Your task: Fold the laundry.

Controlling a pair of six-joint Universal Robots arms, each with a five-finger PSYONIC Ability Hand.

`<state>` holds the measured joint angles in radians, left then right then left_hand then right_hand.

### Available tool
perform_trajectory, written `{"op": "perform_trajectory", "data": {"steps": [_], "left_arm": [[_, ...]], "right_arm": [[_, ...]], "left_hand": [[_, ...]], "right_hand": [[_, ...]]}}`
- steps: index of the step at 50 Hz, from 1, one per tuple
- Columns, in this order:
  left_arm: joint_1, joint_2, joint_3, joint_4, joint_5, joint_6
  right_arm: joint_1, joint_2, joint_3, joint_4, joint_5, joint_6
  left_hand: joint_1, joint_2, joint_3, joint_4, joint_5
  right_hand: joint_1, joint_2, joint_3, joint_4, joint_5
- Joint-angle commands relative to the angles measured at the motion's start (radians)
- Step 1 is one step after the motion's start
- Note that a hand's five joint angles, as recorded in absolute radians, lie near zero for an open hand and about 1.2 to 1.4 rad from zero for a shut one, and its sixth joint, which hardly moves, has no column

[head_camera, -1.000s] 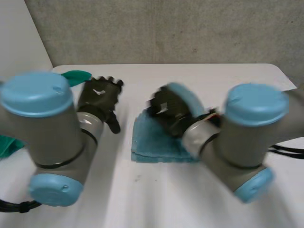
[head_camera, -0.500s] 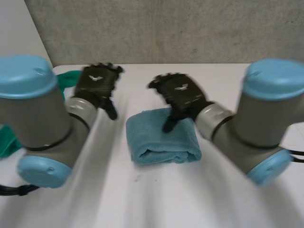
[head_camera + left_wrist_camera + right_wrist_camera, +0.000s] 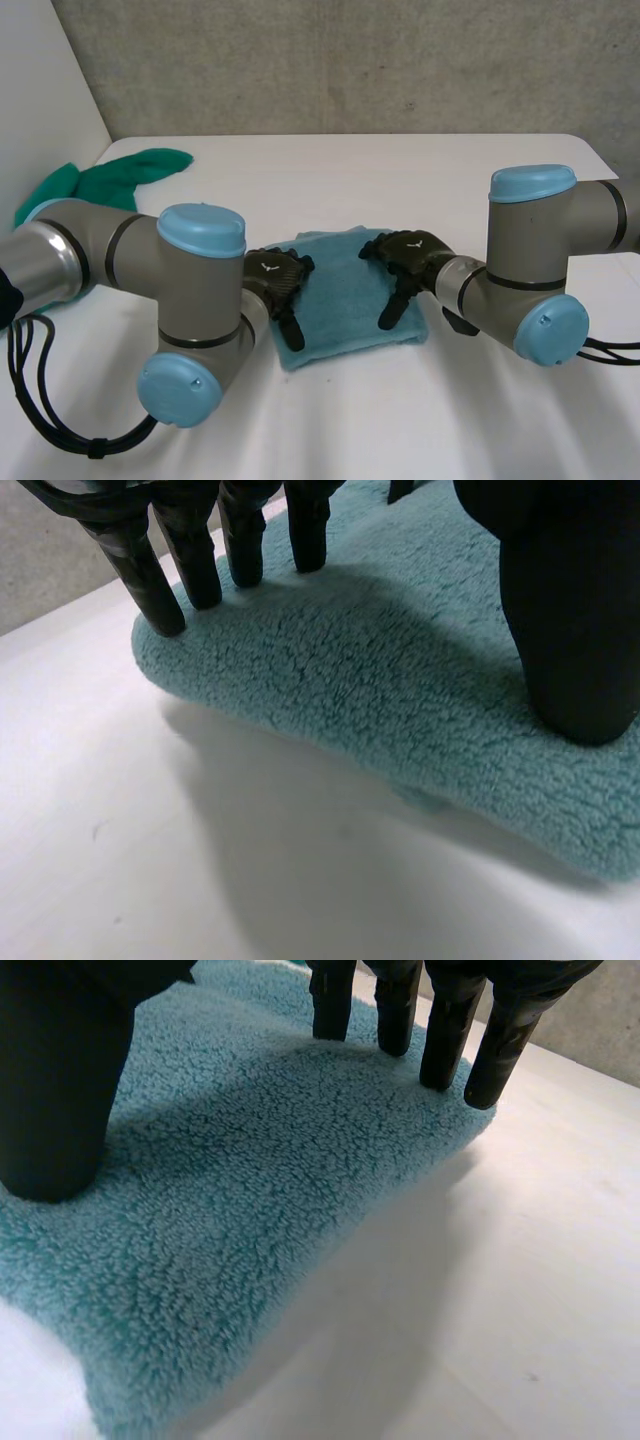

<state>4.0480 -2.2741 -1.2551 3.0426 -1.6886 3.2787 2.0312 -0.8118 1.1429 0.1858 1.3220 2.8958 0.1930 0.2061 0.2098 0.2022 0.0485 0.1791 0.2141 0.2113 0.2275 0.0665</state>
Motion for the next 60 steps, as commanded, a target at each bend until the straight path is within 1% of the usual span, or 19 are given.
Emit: {"op": "perform_trajectory", "data": {"steps": [1, 3, 4, 7, 8, 10, 11, 14, 18, 22, 26, 29, 32, 38, 49, 54, 60], "left_arm": [[0.002, 0.025, 0.000, -0.005, 0.006, -0.001], [0.002, 0.050, -0.003, -0.005, 0.006, -0.001], [0.002, 0.063, -0.006, -0.005, 0.006, -0.001], [0.000, 0.126, -0.023, 0.004, 0.007, -0.005], [0.000, 0.155, -0.032, 0.007, 0.006, -0.011], [0.002, 0.182, -0.044, 0.008, 0.006, -0.014], [0.005, 0.211, -0.059, 0.010, 0.006, -0.016], [0.009, 0.248, -0.087, 0.019, 0.004, -0.017], [0.022, 0.297, -0.144, 0.036, 0.006, -0.017], [0.025, 0.323, -0.196, 0.054, 0.006, -0.019], [0.026, 0.332, -0.239, 0.073, 0.006, -0.019], [0.029, 0.334, -0.263, 0.081, 0.006, -0.019], [0.034, 0.335, -0.277, 0.082, 0.006, -0.022], [0.066, 0.347, -0.308, 0.088, 0.007, -0.062], [0.089, 0.357, -0.314, 0.093, 0.010, -0.082], [0.094, 0.357, -0.316, 0.093, 0.009, -0.082], [0.097, 0.357, -0.329, 0.104, 0.009, -0.082]], "right_arm": [[-0.009, -0.099, 0.067, -0.009, 0.011, -0.050], [-0.012, -0.145, 0.104, -0.022, 0.006, -0.046], [-0.022, -0.191, 0.142, -0.049, 0.008, -0.037], [-0.054, -0.263, 0.214, -0.115, 0.016, -0.004], [-0.089, -0.317, 0.275, -0.158, 0.019, 0.032], [-0.115, -0.352, 0.316, -0.181, 0.020, 0.066], [-0.146, -0.383, 0.362, -0.193, 0.017, 0.107], [-0.198, -0.405, 0.435, -0.194, 0.010, 0.181], [-0.227, -0.406, 0.518, -0.192, -0.007, 0.221], [-0.233, -0.391, 0.573, -0.201, -0.044, 0.220], [-0.226, -0.333, 0.578, -0.210, -0.090, 0.232], [-0.223, -0.300, 0.574, -0.224, -0.106, 0.235], [-0.209, -0.284, 0.561, -0.241, -0.102, 0.244], [-0.148, -0.218, 0.485, -0.250, -0.109, 0.347], [-0.069, -0.138, 0.376, -0.252, -0.102, 0.373], [-0.055, -0.104, 0.341, -0.252, -0.099, 0.373], [-0.040, -0.061, 0.291, -0.252, -0.096, 0.385]], "left_hand": [[0.032, 0.019, 0.015, 0.023, 0.002], [0.032, 0.019, 0.015, 0.023, 0.002], [0.032, 0.019, 0.015, 0.023, 0.002], [0.029, 0.016, 0.013, 0.020, -0.001], [0.026, 0.013, 0.010, 0.017, -0.004], [0.026, 0.013, 0.010, 0.017, -0.004], [0.026, 0.013, 0.010, 0.017, -0.004], [0.026, 0.013, 0.010, 0.017, -0.004], [0.026, 0.013, 0.010, 0.017, -0.004], [0.026, 0.013, 0.010, 0.017, -0.004], [0.026, 0.013, 0.010, 0.017, -0.004], [0.026, 0.013, 0.010, 0.017, -0.004], [0.026, 0.013, 0.010, 0.017, -0.004], [0.026, 0.013, 0.010, 0.017, -0.004], [0.026, 0.013, 0.010, 0.017, -0.004], [0.026, 0.013, 0.010, 0.017, -0.004], [0.026, 0.013, 0.010, 0.017, -0.004]], "right_hand": [[-0.005, -0.040, -0.037, -0.053, -0.066], [-0.005, -0.040, -0.037, -0.053, -0.066], [-0.005, -0.040, -0.037, -0.053, -0.066], [-0.005, -0.040, -0.037, -0.053, -0.066], [-0.005, -0.040, -0.037, -0.053, -0.066], [-0.005, -0.040, -0.037, -0.053, -0.066], [-0.005, -0.040, -0.037, -0.053, -0.066], [-0.005, -0.040, -0.037, -0.053, -0.066], [-0.005, -0.040, -0.037, -0.053, -0.066], [-0.005, -0.040, -0.037, -0.053, -0.066], [0.002, -0.033, -0.030, -0.046, -0.060], [0.055, 0.020, 0.023, 0.007, -0.006], [0.061, 0.026, 0.029, 0.013, 0.000], [0.064, 0.029, 0.032, 0.016, 0.002], [0.088, 0.053, 0.056, 0.039, 0.026], [0.149, 0.114, 0.117, 0.101, 0.087], [0.287, 0.252, 0.255, 0.239, 0.225]]}}
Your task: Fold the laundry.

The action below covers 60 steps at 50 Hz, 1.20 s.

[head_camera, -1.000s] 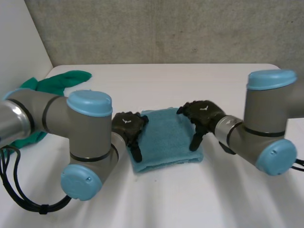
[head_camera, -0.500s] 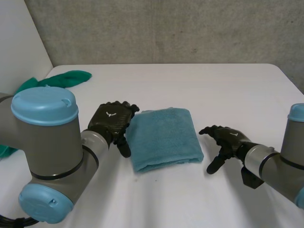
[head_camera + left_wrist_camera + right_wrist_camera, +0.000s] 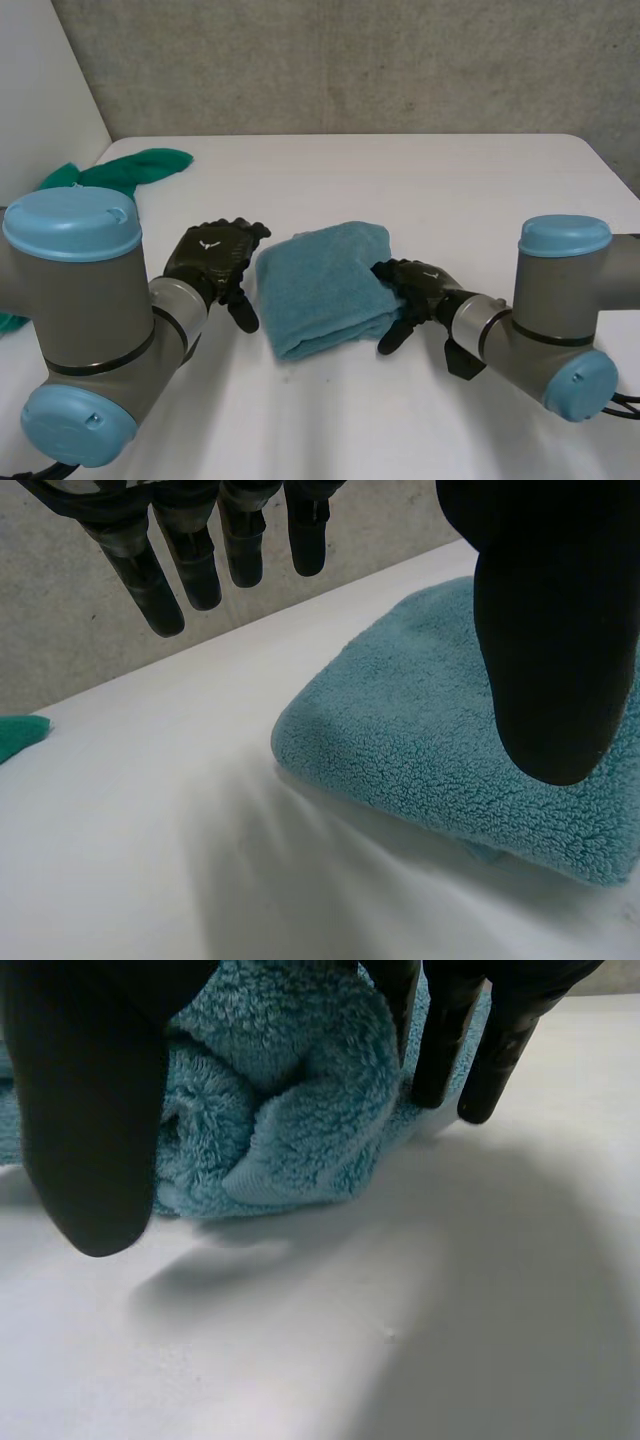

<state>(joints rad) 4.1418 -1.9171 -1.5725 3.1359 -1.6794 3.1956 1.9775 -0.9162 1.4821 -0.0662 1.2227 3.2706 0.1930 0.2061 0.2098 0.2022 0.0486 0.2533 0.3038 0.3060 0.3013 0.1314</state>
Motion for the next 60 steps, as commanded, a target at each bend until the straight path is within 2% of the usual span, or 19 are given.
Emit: {"op": "perform_trajectory", "data": {"steps": [1, 6, 10, 18, 19, 21, 29, 35, 43, 51, 55, 60], "left_arm": [[0.002, 0.000, -0.014, 0.013, 0.000, 0.001], [0.003, 0.000, -0.020, 0.021, 0.000, 0.001], [0.003, 0.000, -0.023, 0.023, 0.000, 0.001], [0.011, 0.000, -0.026, 0.023, 0.001, 0.001], [0.011, -0.002, -0.026, 0.023, 0.001, 0.001], [0.012, -0.002, -0.026, 0.023, 0.001, 0.001], [0.011, -0.002, -0.037, 0.030, 0.001, 0.001], [0.011, -0.003, -0.043, 0.032, -0.002, 0.001], [0.014, -0.005, -0.054, 0.038, -0.003, 0.001], [0.018, -0.008, -0.061, 0.039, -0.005, 0.001], [0.018, -0.010, -0.066, 0.039, -0.005, 0.001], [0.025, -0.013, -0.075, 0.047, -0.005, 0.001]], "right_arm": [[0.014, 0.046, -0.052, 0.000, 0.003, 0.015], [0.024, 0.068, -0.086, 0.002, 0.004, 0.038], [0.026, 0.071, -0.100, 0.000, 0.003, 0.053], [0.026, 0.076, -0.131, 0.000, 0.009, 0.067], [0.026, 0.077, -0.140, 0.000, 0.012, 0.064], [0.026, 0.077, -0.149, 0.000, 0.018, 0.061], [0.023, 0.102, -0.259, 0.003, 0.027, 0.050], [-0.011, 0.149, -0.407, 0.013, 0.027, -0.017], [-0.130, 0.290, -0.693, 0.080, 0.046, -0.072], [-0.333, 0.509, -1.092, 0.190, 0.121, -0.077], [-0.402, 0.578, -1.215, 0.198, 0.156, -0.101], [-0.506, 0.609, -1.237, 0.198, 0.198, -0.158]], "left_hand": [[0.026, 0.013, 0.010, 0.017, -0.004], [0.026, 0.013, 0.010, 0.017, -0.004], [0.026, 0.013, 0.010, 0.017, -0.004], [0.026, 0.013, 0.010, 0.017, -0.004], [0.026, 0.013, 0.010, 0.017, -0.004], [0.026, 0.013, 0.010, 0.017, -0.004], [0.026, 0.013, 0.010, 0.017, -0.004], [0.023, 0.010, 0.007, 0.014, -0.007], [0.023, 0.010, 0.007, 0.014, -0.007], [0.023, 0.010, 0.007, 0.014, -0.007], [0.023, 0.010, 0.007, 0.014, -0.007], [0.021, 0.007, 0.004, 0.011, -0.010]], "right_hand": [[0.219, 0.169, 0.166, 0.171, 0.167], [0.260, 0.210, 0.208, 0.212, 0.208], [0.416, 0.365, 0.363, 0.368, 0.363], [0.920, 0.870, 0.868, 0.872, 0.868], [1.055, 1.004, 1.002, 1.007, 1.002], [1.138, 1.087, 1.085, 1.090, 1.085], [1.143, 1.092, 1.090, 1.095, 1.090], [1.143, 1.092, 1.090, 1.095, 1.090], [1.143, 1.092, 1.090, 1.095, 1.090], [1.143, 1.092, 1.090, 1.095, 1.090], [1.143, 1.092, 1.090, 1.095, 1.090], [1.143, 1.092, 1.090, 1.095, 1.090]]}}
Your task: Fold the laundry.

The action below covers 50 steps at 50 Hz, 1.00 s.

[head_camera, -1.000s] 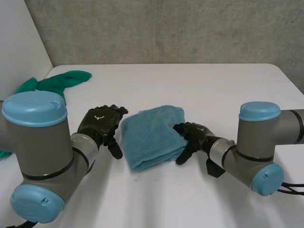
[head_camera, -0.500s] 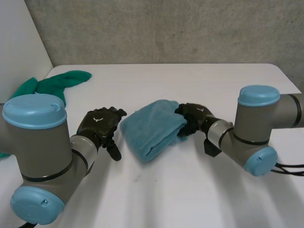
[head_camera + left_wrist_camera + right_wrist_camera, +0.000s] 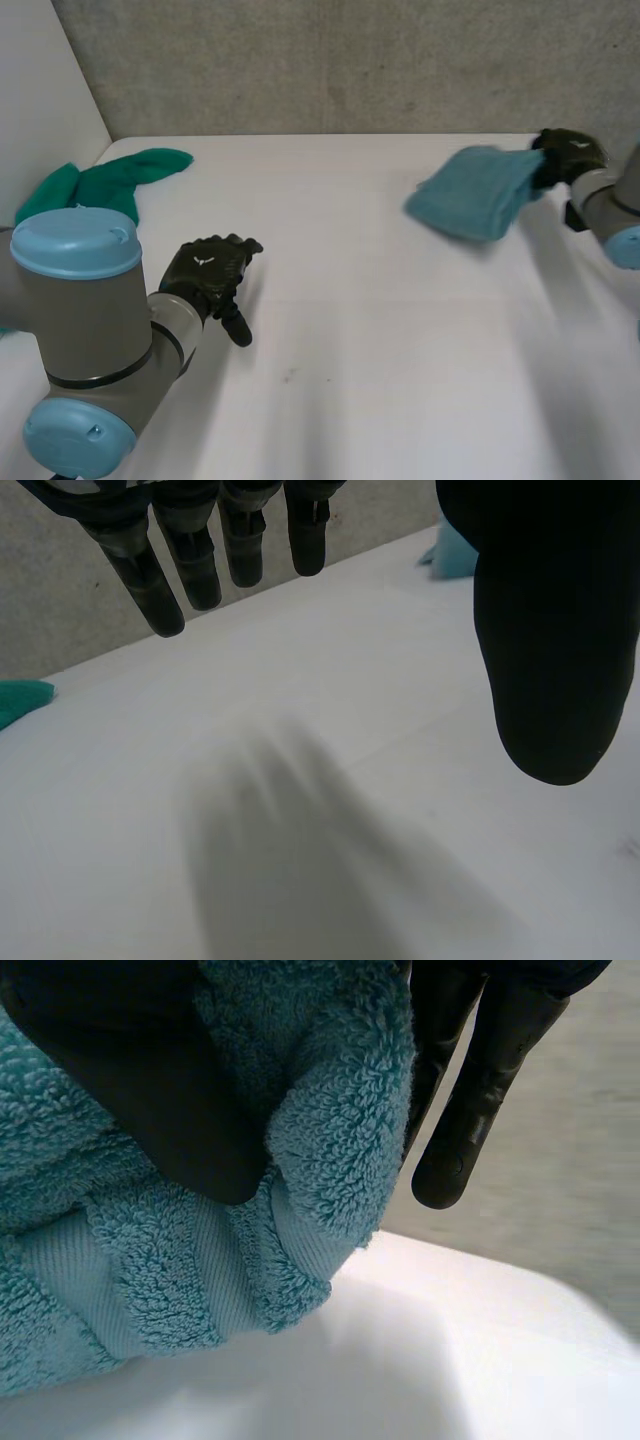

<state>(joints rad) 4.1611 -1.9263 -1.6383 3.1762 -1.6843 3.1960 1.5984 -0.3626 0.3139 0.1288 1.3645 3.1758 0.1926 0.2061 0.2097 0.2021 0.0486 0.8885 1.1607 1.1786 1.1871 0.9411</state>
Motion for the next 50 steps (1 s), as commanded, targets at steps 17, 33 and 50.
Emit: {"op": "perform_trajectory", "data": {"steps": [17, 33, 50], "left_arm": [[-0.006, -0.014, -0.002, 0.013, 0.002, 0.001], [-0.006, 0.010, 0.003, 0.011, -0.002, 0.001], [0.053, 0.109, 0.038, 0.014, 0.008, 0.008]], "right_arm": [[-0.270, 0.067, 0.059, 0.008, 0.027, -0.175], [-0.278, -0.062, 0.203, 0.091, 0.047, -0.306], [-0.361, -0.343, 0.200, 0.057, 0.249, -0.672]], "left_hand": [[0.021, 0.007, 0.004, 0.011, -0.010], [0.018, 0.004, 0.001, 0.008, -0.013], [-0.003, -0.016, -0.020, -0.012, -0.033]], "right_hand": [[0.508, 0.236, 0.218, 0.209, 0.281], [-0.714, -0.986, -1.004, -1.013, -0.941], [-0.714, -0.986, -1.004, -1.013, -0.941]]}}
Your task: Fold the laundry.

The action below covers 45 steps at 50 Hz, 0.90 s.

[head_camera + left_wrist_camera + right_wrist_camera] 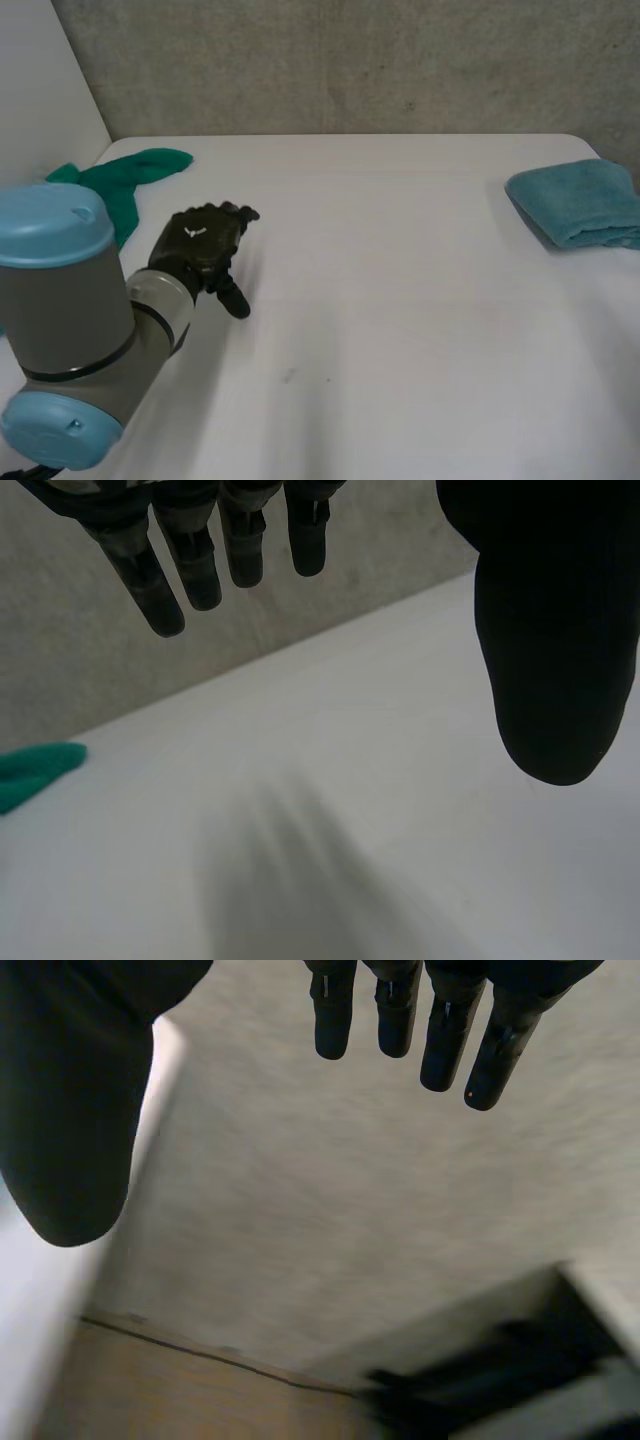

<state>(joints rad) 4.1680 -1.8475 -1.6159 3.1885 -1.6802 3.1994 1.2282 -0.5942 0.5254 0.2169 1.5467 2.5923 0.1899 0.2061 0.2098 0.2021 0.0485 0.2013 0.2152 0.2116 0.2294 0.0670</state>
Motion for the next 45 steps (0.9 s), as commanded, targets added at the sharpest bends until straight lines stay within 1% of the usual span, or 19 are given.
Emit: {"op": "perform_trajectory", "data": {"steps": [1, 4, 5, 8, 9, 10, 12, 13, 14, 16, 17, 18, 21, 22, 24, 26, 36, 42, 45], "left_arm": [[0.055, 0.033, 0.017, 0.002, 0.005, 0.005], [0.099, 0.037, 0.030, 0.002, 0.007, 0.008], [0.112, 0.039, 0.034, 0.002, 0.007, 0.008], [0.152, 0.039, 0.054, 0.001, 0.007, 0.013], [0.164, 0.037, 0.060, 0.001, 0.007, 0.014], [0.194, 0.037, 0.073, -0.001, 0.007, 0.016], [0.230, 0.037, 0.085, -0.001, 0.008, 0.027], [0.250, 0.037, 0.090, -0.001, 0.010, 0.034], [0.285, 0.033, 0.097, -0.001, 0.013, 0.052], [0.319, 0.027, 0.105, -0.001, 0.020, 0.080], [0.334, 0.024, 0.109, -0.001, 0.025, 0.097], [0.363, 0.010, 0.119, 0.001, 0.033, 0.129], [0.412, -0.032, 0.132, 0.002, 0.037, 0.180], [0.447, -0.068, 0.146, 0.002, 0.037, 0.213], [0.481, -0.104, 0.169, 0.001, 0.037, 0.243], [0.511, -0.160, 0.201, -0.007, 0.036, 0.284], [0.578, -0.375, 0.347, -0.004, 0.011, 0.385], [0.587, -0.435, 0.404, 0.004, 0.014, 0.399], [0.589, -0.475, 0.435, 0.033, 0.017, 0.399]], "right_arm": [[0.045, -0.157, 0.004, -0.030, 0.055, -0.046], [0.140, -0.243, 0.057, -0.033, 0.015, 0.040], [0.201, -0.298, 0.112, -0.037, -0.031, 0.102], [0.283, -0.377, 0.224, -0.045, -0.123, 0.175], [0.328, -0.419, 0.307, -0.059, -0.195, 0.211], [0.352, -0.438, 0.349, -0.071, -0.232, 0.232], [0.396, -0.479, 0.433, -0.102, -0.298, 0.264], [0.456, -0.522, 0.520, -0.134, -0.350, 0.281], [0.491, -0.545, 0.565, -0.149, -0.373, 0.284], [0.563, -0.582, 0.651, -0.177, -0.408, 0.279], [0.632, -0.604, 0.727, -0.206, -0.425, 0.275], [0.663, -0.610, 0.764, -0.221, -0.428, 0.273], [0.758, -0.615, 0.885, -0.266, -0.435, 0.272], [0.778, -0.615, 0.912, -0.274, -0.433, 0.272], [0.822, -0.612, 0.981, -0.287, -0.433, 0.264], [0.840, -0.610, 1.018, -0.292, -0.432, 0.253], [0.835, -0.610, 1.166, -0.337, -0.435, 0.143], [0.835, -0.622, 1.206, -0.355, -0.436, 0.140], [0.830, -0.627, 1.220, -0.358, -0.439, 0.140]], "left_hand": [[-0.003, -0.019, -0.023, -0.015, -0.036], [-0.015, -0.031, -0.034, -0.027, -0.048], [-0.015, -0.031, -0.034, -0.027, -0.048], [-0.015, -0.032, -0.035, -0.028, -0.048], [-0.015, -0.032, -0.035, -0.028, -0.048], [-0.015, -0.032, -0.035, -0.028, -0.048], [-0.015, -0.032, -0.035, -0.028, -0.048], [-0.015, -0.032, -0.035, -0.028, -0.048], [-0.015, -0.032, -0.035, -0.028, -0.048], [-0.015, -0.032, -0.035, -0.028, -0.048], [-0.015, -0.032, -0.035, -0.028, -0.048], [-0.015, -0.032, -0.035, -0.028, -0.048], [-0.015, -0.032, -0.035, -0.028, -0.048], [-0.015, -0.031, -0.034, -0.027, -0.048], [-0.015, -0.031, -0.034, -0.027, -0.048], [-0.015, -0.031, -0.034, -0.027, -0.048], [-0.009, -0.025, -0.029, -0.021, -0.042], [0.012, -0.004, -0.008, 0.000, -0.021], [0.070, 0.054, 0.050, 0.058, 0.037]], "right_hand": [[-0.027, -0.041, -0.037, -0.055, -0.067], [-0.027, -0.041, -0.037, -0.055, -0.067], [-0.027, -0.041, -0.037, -0.055, -0.067], [-0.027, -0.041, -0.037, -0.055, -0.067], [-0.027, -0.041, -0.037, -0.055, -0.067], [-0.027, -0.041, -0.037, -0.055, -0.067], [-0.027, -0.041, -0.037, -0.055, -0.067], [-0.027, -0.041, -0.037, -0.055, -0.067], [-0.027, -0.041, -0.037, -0.055, -0.067], [-0.027, -0.041, -0.037, -0.055, -0.067], [-0.027, -0.041, -0.037, -0.055, -0.067], [-0.027, -0.041, -0.037, -0.055, -0.067], [-0.027, -0.041, -0.037, -0.055, -0.067], [-0.027, -0.041, -0.037, -0.055, -0.067], [-0.027, -0.041, -0.037, -0.055, -0.067], [-0.027, -0.041, -0.037, -0.055, -0.067], [-0.027, -0.041, -0.037, -0.055, -0.067], [-0.027, -0.041, -0.037, -0.055, -0.067], [-0.027, -0.041, -0.037, -0.055, -0.067]]}}
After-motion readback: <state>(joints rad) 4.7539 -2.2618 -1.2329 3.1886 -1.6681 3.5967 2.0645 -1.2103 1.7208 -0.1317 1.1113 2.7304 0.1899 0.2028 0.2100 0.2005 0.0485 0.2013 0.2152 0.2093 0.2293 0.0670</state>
